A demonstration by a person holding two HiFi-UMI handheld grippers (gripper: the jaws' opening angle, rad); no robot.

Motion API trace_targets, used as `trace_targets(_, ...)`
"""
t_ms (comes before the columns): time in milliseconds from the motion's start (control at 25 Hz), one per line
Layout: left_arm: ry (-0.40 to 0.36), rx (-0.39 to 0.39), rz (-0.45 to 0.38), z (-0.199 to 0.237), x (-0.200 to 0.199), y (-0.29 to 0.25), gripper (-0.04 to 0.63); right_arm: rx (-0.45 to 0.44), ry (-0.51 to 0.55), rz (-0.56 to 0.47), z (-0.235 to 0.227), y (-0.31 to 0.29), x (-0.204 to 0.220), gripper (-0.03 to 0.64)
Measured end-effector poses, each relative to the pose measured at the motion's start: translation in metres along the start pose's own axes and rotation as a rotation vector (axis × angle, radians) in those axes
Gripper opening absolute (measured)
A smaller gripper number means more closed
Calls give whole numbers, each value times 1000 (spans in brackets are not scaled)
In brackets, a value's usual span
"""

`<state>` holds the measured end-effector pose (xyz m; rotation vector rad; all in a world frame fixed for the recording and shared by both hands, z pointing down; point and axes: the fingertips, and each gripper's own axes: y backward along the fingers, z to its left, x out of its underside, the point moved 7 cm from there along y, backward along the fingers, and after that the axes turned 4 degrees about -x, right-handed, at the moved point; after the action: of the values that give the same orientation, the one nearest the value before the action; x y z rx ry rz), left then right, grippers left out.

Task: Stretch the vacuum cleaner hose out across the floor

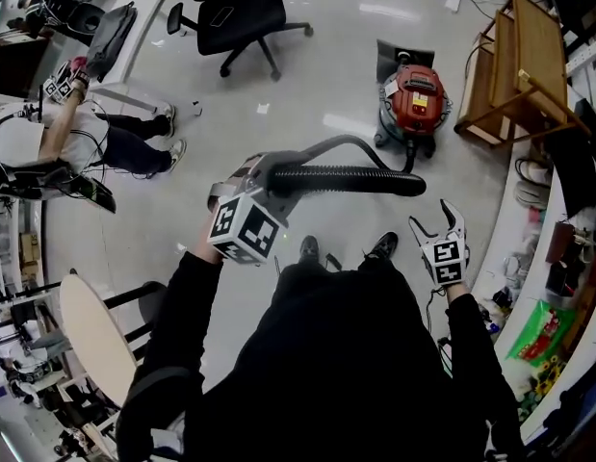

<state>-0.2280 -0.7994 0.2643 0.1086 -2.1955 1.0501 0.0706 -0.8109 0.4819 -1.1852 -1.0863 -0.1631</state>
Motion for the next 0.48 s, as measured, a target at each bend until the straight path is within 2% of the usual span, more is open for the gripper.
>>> trace_targets(120, 55, 5, -86, 10, 12, 42, 80, 53, 47, -11, 27, -43, -24, 350)
trace_targets(240, 134, -5, -166, 18, 50, 86, 78, 76, 31, -6, 55, -63, -54, 346)
trace_targets(280, 167, -3, -192, 21, 67, 100, 80, 84, 28, -15, 67, -64, -66, 332)
trace_targets(360, 244, 17, -251, 26, 106, 124, 78, 116, 33, -32, 89, -59, -91, 198)
trace_targets(480, 391, 21, -297, 27, 177, 146, 80, 174, 61, -41, 120, -46, -130, 178)
